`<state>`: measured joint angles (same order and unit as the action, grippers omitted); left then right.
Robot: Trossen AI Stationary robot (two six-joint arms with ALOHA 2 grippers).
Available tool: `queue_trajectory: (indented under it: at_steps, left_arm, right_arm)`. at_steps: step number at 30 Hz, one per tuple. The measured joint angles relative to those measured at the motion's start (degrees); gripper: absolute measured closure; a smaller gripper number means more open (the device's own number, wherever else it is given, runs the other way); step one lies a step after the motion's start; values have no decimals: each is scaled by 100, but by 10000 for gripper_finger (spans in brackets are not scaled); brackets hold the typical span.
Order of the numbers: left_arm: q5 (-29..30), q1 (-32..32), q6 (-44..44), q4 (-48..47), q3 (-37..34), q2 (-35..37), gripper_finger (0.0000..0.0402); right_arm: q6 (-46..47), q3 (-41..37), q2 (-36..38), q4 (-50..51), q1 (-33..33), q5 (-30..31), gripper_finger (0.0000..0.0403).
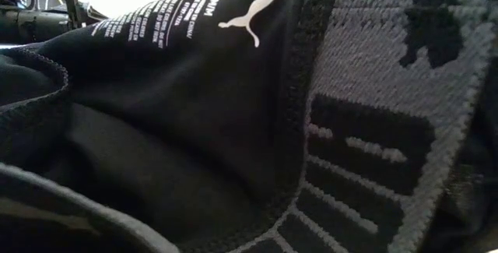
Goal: Sort clothes
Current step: Put the top right white sock into the laundry bin
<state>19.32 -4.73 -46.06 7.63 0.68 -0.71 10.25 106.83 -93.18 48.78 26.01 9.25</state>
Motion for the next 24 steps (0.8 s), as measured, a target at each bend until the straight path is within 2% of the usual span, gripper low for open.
queue_trajectory:
  at_steps: [3,5,8,10,13,18,24]
  left_arm:
    - [-1,-1,-27,-6,1,-2,275]
    - [-1,-1,-29,-7,1,-2,275]
    - [-4,1,-34,-10,1,-2,275]
    - [-5,0,-34,-10,1,-2,275]
    - [-7,-1,-34,-11,1,-2,275]
    - [-62,-1,-36,-10,1,-2,275]
    - [-90,1,-234,-35,1,-2,275]
  right_arm:
    - [-12,25,349,581,-160,-949,203]
    - [-116,23,568,1064,-362,-1273,203]
    - [-356,21,898,1890,-799,-1328,203]
    - [-365,-168,1167,2254,-1065,-1124,203]
    - [95,-1190,1826,2306,-1270,-743,203]
    - [1122,-3629,3033,1446,-1227,-500,203]
    - [1755,-5924,3292,-182,-1084,-540,203]
